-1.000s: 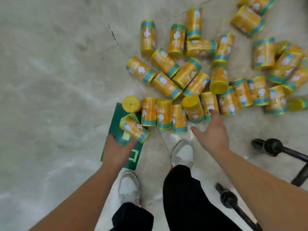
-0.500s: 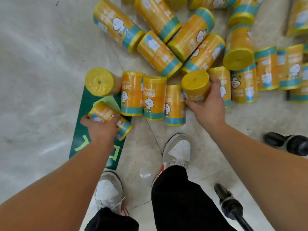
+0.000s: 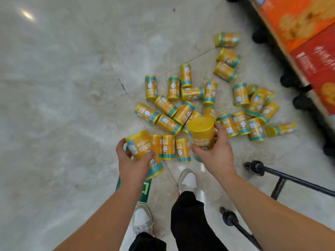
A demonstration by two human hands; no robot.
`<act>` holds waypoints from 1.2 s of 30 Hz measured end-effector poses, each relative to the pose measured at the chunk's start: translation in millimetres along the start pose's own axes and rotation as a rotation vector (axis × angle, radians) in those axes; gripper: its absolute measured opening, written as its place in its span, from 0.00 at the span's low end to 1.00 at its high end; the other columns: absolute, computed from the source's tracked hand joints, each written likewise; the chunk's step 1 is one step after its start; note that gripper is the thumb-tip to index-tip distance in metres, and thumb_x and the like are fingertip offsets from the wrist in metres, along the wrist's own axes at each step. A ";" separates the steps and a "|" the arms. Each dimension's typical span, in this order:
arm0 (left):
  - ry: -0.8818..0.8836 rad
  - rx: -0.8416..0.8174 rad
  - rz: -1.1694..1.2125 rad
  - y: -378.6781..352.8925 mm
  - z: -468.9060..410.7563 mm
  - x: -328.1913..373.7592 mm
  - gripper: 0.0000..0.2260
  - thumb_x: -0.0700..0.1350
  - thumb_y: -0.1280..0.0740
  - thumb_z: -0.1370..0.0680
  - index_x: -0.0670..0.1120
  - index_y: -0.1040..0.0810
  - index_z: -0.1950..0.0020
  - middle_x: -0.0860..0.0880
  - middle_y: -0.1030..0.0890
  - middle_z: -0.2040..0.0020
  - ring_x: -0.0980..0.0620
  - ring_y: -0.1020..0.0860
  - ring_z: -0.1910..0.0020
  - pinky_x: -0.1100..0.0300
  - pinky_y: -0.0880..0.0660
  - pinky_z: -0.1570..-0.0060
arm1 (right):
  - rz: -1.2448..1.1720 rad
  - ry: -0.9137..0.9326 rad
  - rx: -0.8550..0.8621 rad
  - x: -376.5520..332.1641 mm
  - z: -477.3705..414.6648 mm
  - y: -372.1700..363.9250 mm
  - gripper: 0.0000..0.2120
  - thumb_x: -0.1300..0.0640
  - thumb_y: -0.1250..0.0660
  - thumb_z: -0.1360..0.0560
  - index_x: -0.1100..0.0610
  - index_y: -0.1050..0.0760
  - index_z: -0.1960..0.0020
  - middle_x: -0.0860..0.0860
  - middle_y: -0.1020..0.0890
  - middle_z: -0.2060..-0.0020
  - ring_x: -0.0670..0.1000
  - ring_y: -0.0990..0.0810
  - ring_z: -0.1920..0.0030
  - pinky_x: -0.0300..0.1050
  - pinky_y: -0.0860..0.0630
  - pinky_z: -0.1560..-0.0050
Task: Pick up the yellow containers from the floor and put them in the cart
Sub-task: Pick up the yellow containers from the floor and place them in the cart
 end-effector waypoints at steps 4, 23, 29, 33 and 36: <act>-0.205 -0.143 -0.025 12.4 95.9 126.8 0.35 0.41 0.24 0.32 0.64 0.37 0.33 0.50 0.25 0.43 0.52 0.18 0.53 0.47 0.19 0.52 | -0.063 0.056 0.081 -106.8 53.4 91.3 0.38 0.43 0.24 0.42 0.36 0.38 0.35 0.46 0.21 0.49 0.50 0.20 0.48 0.53 0.22 0.47; -0.745 -0.715 -0.323 -118.6 566.0 279.5 0.38 0.49 0.23 0.34 0.64 0.38 0.30 0.58 0.23 0.47 0.58 0.19 0.55 0.54 0.20 0.53 | -0.288 -0.022 0.483 -157.3 308.5 506.2 0.33 0.40 0.24 0.38 0.31 0.38 0.40 0.38 0.20 0.51 0.43 0.20 0.51 0.53 0.20 0.48; -0.703 -0.770 -0.402 -215.3 667.0 167.9 0.39 0.45 0.22 0.34 0.59 0.38 0.28 0.52 0.22 0.44 0.61 0.21 0.53 0.60 0.22 0.56 | -0.298 -0.170 0.502 -1.9 369.9 600.4 0.38 0.38 0.24 0.37 0.39 0.39 0.32 0.41 0.20 0.48 0.47 0.19 0.49 0.52 0.21 0.49; -0.639 -0.750 -0.498 -272.2 723.0 84.8 0.40 0.41 0.23 0.31 0.53 0.39 0.25 0.49 0.22 0.44 0.67 0.25 0.62 0.69 0.29 0.69 | -0.244 -0.313 0.497 115.8 410.9 652.6 0.39 0.34 0.27 0.42 0.37 0.38 0.35 0.42 0.19 0.51 0.47 0.19 0.52 0.55 0.20 0.51; -0.605 -0.726 -0.594 -299.5 746.5 31.9 0.39 0.42 0.24 0.30 0.55 0.40 0.25 0.50 0.26 0.43 0.56 0.24 0.59 0.61 0.29 0.63 | -0.166 -0.445 0.476 189.5 438.6 679.7 0.41 0.36 0.25 0.40 0.42 0.38 0.32 0.47 0.22 0.48 0.50 0.21 0.50 0.51 0.22 0.50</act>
Point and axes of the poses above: each hand's wrist, its own z-axis away from the middle knuckle, its own y-axis out of the back of the hand, x = y × z, the point moved 9 cm from there along -z, towards the middle knuckle
